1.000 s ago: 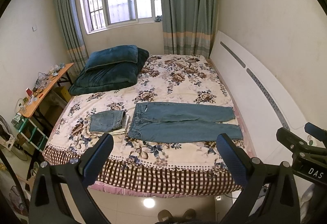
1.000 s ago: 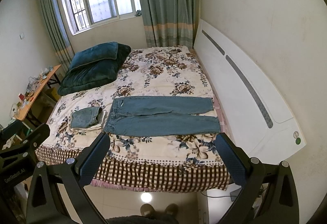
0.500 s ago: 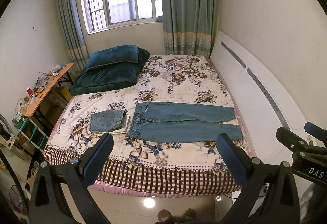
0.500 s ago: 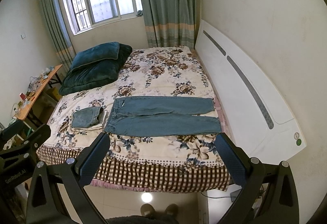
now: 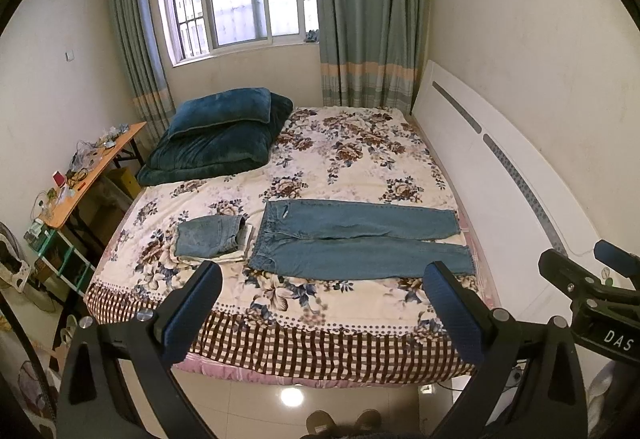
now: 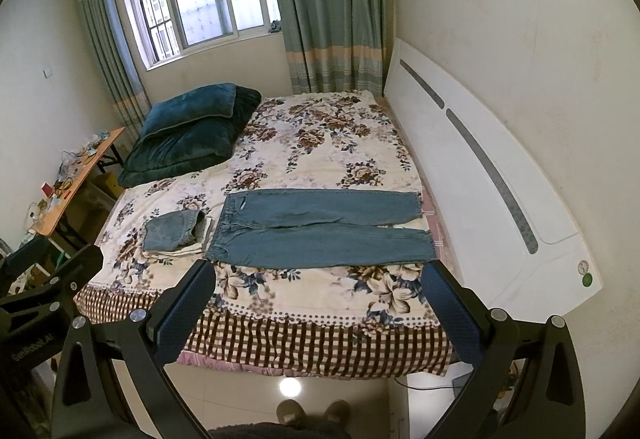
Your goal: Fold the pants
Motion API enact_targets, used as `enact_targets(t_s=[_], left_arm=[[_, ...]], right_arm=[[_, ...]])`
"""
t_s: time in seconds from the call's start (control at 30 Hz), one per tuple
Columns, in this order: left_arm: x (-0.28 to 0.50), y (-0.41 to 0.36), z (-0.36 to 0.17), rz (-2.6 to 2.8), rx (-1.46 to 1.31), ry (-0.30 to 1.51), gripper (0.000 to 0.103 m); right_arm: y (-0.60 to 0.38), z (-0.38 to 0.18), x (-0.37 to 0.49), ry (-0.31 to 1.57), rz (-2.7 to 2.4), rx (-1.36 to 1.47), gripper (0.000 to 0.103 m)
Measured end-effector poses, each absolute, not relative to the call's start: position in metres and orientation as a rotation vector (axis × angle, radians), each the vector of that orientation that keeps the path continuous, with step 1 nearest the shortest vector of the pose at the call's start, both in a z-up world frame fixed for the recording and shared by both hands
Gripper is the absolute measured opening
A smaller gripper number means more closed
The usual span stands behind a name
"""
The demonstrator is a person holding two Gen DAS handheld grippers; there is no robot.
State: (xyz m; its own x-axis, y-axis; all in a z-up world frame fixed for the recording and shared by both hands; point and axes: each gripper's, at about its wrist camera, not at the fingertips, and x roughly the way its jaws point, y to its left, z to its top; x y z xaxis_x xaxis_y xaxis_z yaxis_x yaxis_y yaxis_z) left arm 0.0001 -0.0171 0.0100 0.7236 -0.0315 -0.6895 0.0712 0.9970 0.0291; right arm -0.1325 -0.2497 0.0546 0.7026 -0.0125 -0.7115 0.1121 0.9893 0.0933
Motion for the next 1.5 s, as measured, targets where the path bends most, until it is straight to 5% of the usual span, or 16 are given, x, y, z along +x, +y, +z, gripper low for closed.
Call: enact_targets(t_s=[0.23,0.5,0.97,1.5], left_arm=[[0.022,-0.021,-0.005,0.026,0.051,0.718,0.103],[0.115,-0.008,-0.081,0.14,0.053,0.845,0.103],[0.36,0.002,-0.241,0.054,0.075,1.103,0.103],[0.656,-0.078,-0.507,-0.307,0.607,1.333,0.097]], right_arm=[[-0.257,0.044,-0.115,0.792,-0.059,0.172,0.103],[-0.283,-0.037,-0.019,0.899,-0.074,0.274,0.103],[-0.298,-0.213,0.224,1.115,-0.214,0.26,0.103],[-0.28,-0.5,0.605,1.4,0.21,-0.11,0.103]])
